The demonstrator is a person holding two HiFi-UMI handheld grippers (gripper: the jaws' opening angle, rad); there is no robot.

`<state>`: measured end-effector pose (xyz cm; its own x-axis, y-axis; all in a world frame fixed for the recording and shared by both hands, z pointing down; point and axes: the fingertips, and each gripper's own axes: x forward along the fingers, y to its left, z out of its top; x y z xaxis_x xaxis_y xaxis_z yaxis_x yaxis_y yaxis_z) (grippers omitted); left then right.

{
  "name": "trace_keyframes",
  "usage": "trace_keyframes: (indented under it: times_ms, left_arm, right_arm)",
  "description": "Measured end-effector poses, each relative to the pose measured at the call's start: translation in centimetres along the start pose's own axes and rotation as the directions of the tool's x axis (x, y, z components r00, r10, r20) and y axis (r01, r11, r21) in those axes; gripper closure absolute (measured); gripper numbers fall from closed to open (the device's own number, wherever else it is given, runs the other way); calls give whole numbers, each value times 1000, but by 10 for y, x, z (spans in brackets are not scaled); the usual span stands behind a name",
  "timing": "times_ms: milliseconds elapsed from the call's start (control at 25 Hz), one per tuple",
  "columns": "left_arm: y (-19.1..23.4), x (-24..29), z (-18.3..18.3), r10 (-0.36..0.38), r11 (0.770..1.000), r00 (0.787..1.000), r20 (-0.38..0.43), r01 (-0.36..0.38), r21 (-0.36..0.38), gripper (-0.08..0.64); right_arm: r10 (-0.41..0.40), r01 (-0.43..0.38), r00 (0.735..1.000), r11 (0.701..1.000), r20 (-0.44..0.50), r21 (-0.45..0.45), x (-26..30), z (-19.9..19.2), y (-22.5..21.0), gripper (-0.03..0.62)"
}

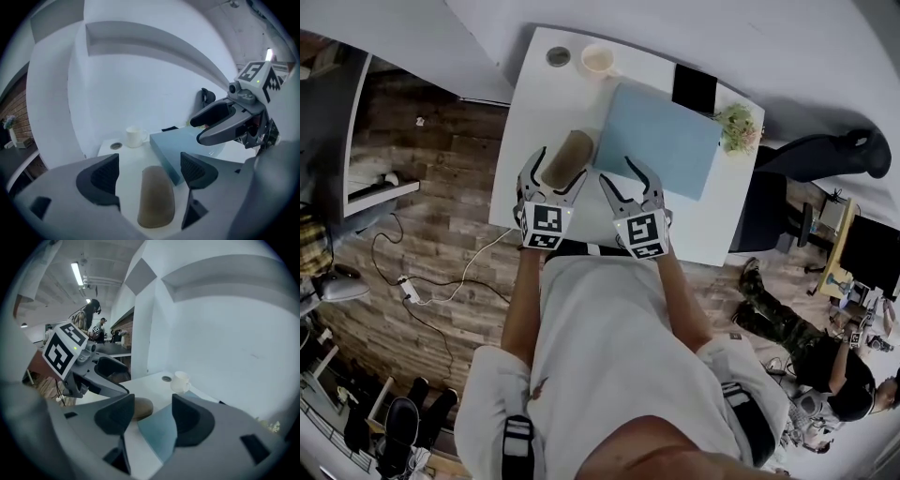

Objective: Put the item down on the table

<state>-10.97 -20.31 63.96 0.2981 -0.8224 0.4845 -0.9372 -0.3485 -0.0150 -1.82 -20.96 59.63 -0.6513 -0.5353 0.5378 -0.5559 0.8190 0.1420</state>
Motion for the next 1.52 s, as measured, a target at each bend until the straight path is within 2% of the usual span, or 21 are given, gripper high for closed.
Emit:
trace_keyframes:
  times_ms: [120, 240, 560, 720, 1040, 1240, 1520]
  left_arm:
    - [9, -16, 40, 23, 1000, 995, 101, -25, 13, 152]
    - [13, -34, 76, 38, 999, 980, 196, -42, 14, 169]
    - [11, -79, 136, 27, 997, 936, 351, -51, 60, 199]
    - [8, -93, 146, 16, 998, 933, 360, -38, 55, 201]
    - [6, -98, 143, -49, 988, 930, 364, -8, 151, 206]
    - [7, -103, 143, -50, 992, 936, 349, 7, 123, 206]
    - [9, -99, 140, -71, 986, 930, 360, 11, 167, 206]
  right_arm:
    - [-40, 37, 997, 998, 64, 42, -11, 18, -8, 339]
    - [-78, 69, 988, 995, 131, 73, -26, 38, -16, 339]
    - [-167, 144, 949, 984, 267, 103, -65, 91, -22, 339]
    - [-210, 190, 933, 977, 292, 95, -76, 99, -20, 337]
    - [-258, 238, 923, 966, 284, 105, -87, 101, -12, 336]
    - [-274, 253, 922, 961, 275, 110, -89, 102, -5, 336]
    - [-289, 269, 916, 957, 277, 108, -88, 102, -7, 337]
